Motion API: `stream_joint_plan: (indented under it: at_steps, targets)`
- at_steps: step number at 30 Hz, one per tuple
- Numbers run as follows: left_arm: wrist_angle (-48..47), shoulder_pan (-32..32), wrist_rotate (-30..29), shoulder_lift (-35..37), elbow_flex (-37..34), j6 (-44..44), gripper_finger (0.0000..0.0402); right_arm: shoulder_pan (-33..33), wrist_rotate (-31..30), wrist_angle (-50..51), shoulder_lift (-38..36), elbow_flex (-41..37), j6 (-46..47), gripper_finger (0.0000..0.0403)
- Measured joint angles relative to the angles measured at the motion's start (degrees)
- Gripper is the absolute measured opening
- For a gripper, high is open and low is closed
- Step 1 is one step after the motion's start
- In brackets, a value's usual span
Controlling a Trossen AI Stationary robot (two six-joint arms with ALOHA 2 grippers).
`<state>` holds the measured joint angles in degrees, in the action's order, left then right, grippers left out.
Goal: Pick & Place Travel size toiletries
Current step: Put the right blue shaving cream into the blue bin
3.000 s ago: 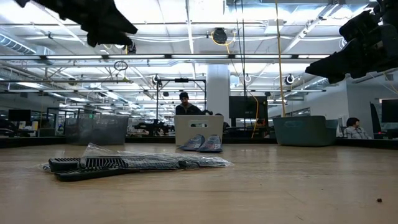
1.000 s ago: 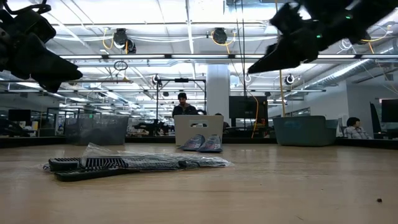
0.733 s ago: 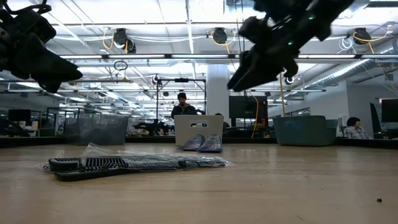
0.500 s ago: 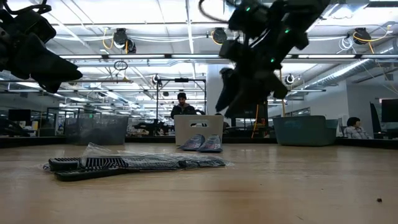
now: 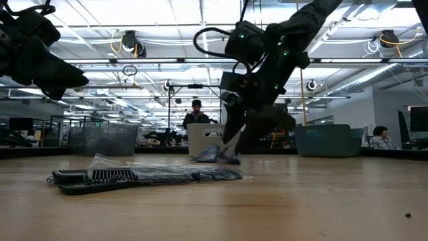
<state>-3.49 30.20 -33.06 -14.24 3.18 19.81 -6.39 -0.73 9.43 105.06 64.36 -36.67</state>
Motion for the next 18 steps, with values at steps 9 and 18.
stream_joint_plan:
  at_steps: [9,18]
  targets:
    - [-0.01,0.00,0.01,0.00,0.00,0.19,0.0102,-1.94,3.97,5.66,-0.02,-0.02,0.00,0.0228]
    - [-0.02,0.00,0.00,0.00,0.00,0.09,0.0102,-0.95,10.08,4.08,-0.02,-1.61,4.04,0.0204]
